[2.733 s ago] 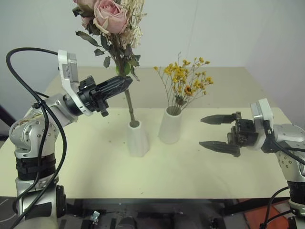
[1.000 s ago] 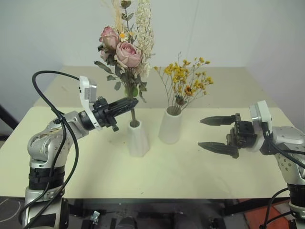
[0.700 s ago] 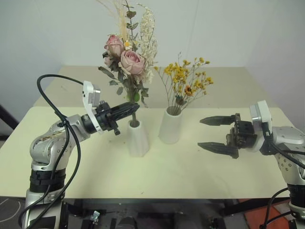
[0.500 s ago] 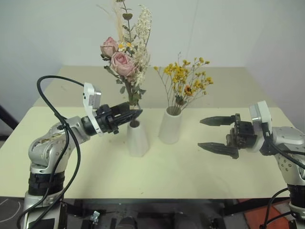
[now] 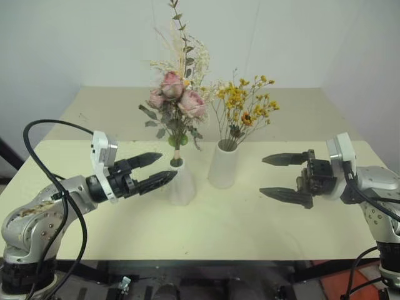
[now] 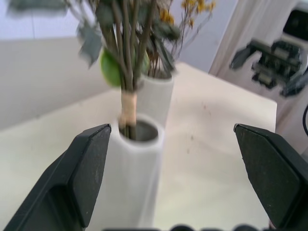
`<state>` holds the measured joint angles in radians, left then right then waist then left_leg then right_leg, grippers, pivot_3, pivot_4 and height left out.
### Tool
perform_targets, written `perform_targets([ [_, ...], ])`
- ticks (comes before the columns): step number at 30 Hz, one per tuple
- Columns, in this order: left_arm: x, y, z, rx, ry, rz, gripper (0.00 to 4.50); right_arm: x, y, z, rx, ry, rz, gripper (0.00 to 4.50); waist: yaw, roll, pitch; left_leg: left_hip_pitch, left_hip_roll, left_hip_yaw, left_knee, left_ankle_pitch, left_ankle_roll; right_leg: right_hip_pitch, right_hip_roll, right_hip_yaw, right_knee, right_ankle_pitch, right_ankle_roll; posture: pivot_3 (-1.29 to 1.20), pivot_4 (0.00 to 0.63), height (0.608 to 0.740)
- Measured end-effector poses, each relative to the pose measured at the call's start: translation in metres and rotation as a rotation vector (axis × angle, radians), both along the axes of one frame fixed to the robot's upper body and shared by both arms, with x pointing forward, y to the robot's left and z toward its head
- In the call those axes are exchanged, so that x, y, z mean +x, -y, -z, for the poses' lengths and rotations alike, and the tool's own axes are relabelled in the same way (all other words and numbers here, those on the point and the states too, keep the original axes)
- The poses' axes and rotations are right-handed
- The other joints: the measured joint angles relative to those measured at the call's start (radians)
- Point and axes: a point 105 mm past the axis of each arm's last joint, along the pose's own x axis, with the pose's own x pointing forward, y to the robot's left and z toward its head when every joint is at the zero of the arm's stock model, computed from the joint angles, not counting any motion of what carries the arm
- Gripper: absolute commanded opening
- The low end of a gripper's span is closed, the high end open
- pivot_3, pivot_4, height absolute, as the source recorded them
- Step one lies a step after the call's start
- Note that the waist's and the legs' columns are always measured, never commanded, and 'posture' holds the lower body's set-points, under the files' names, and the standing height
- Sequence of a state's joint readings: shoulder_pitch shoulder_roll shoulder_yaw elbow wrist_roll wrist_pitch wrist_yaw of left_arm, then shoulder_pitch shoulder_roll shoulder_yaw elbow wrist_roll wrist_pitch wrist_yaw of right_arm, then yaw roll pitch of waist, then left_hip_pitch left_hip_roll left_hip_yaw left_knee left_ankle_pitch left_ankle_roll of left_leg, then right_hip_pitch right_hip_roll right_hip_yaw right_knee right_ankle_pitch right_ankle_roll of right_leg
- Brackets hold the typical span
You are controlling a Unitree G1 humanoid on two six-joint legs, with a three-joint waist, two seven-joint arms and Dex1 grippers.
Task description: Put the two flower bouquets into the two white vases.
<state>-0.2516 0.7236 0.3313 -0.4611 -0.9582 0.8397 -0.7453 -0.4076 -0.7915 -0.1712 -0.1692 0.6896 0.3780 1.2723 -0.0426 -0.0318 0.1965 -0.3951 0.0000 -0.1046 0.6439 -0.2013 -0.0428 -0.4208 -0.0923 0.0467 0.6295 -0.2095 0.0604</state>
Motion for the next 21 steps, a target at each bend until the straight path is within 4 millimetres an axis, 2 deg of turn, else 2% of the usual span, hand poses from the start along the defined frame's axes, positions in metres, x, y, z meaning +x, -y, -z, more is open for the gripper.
perform_targets([
  [9,-0.018,-0.025,0.012,0.063,-0.055,-0.07,4.48,0.001,0.001,0.001,-0.003,-0.009,-0.01,4.5,0.0,0.0,0.0,0.0,0.0,0.0,0.0,0.0,0.0,0.0,0.0,0.0,0.0,-0.001,-0.001,0.0,0.15,0.74],
  [13,-0.021,-0.034,0.009,0.072,-0.043,-0.096,4.48,0.0,0.001,0.001,-0.005,-0.01,-0.019,4.5,0.001,0.0,0.0,0.0,0.001,0.0,0.0,0.0,0.0,0.0,0.0,0.0,0.0,-0.001,-0.001,0.0,0.15,0.74],
  [21,-0.03,-0.04,0.01,0.078,-0.027,-0.098,4.48,0.0,0.002,-0.001,-0.015,-0.009,-0.022,4.5,0.001,0.0,0.0,0.0,0.001,0.0,0.0,0.0,0.0,0.0,0.0,0.0,0.0,-0.001,-0.001,0.0,0.15,0.74],
])
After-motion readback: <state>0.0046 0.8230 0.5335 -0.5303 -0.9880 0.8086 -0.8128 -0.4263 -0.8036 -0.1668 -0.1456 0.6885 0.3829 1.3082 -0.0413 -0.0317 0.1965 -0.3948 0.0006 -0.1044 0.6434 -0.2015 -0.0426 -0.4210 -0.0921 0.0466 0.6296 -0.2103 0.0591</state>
